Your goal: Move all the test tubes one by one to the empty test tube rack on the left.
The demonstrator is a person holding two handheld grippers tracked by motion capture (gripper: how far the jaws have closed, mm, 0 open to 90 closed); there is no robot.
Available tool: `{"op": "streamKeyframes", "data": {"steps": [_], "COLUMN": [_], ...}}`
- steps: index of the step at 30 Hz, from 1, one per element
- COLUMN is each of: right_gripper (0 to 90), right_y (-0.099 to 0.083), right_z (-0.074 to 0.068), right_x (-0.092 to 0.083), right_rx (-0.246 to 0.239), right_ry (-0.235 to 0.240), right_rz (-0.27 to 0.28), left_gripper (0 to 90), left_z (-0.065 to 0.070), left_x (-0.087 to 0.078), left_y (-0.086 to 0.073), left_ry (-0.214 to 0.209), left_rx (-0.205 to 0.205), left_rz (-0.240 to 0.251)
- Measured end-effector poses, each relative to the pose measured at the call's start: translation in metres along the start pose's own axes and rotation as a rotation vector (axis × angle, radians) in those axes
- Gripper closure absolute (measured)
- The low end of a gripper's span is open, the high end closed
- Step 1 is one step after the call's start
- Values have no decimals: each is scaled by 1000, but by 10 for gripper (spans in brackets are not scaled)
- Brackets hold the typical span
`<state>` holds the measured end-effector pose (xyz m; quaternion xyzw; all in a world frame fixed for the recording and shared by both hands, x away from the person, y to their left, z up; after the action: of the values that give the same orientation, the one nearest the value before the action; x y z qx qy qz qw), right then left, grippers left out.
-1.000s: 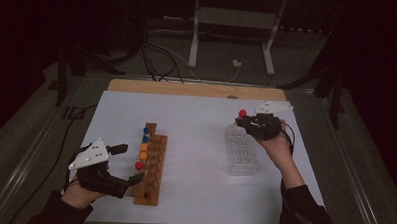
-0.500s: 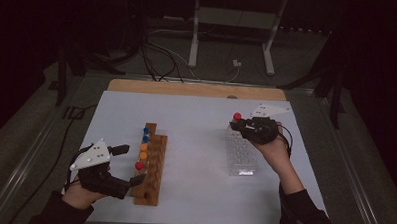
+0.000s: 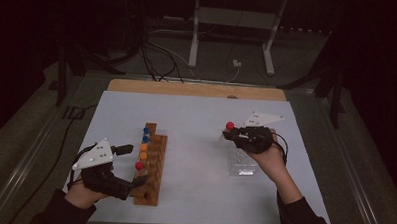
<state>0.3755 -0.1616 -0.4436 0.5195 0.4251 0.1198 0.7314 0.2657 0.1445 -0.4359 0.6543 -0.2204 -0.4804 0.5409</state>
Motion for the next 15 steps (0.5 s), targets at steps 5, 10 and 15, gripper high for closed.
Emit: {"op": "streamKeyframes", "data": {"steps": [5, 10, 15], "right_gripper": [754, 754, 754], "right_y": [-5, -9, -11], "right_z": [-12, -23, -30], "right_x": [-1, -1, -1], "right_rx": [-8, -19, -24], "right_ry": [20, 40, 58], "right_rz": [-9, -15, -18], "left_gripper": [11, 11, 11], "left_z": [1, 4, 5], "left_x": [7, 14, 22], "left_y": [4, 13, 22], "left_ry": [-27, -47, -57], "left_rx": [-8, 3, 18], "left_rz": [-6, -8, -10]}}
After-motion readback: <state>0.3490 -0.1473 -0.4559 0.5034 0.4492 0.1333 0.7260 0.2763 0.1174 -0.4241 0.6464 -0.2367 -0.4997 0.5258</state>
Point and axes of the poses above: each handheld gripper's, and its own axes: x roughly forward along the jaws, y roughly out of its top, z roughly to its right, the point moved 7 cm from there along x, roughly forward along the jaws, and after that the axes turned 4 degrees about -y, right-handed, at the moved point
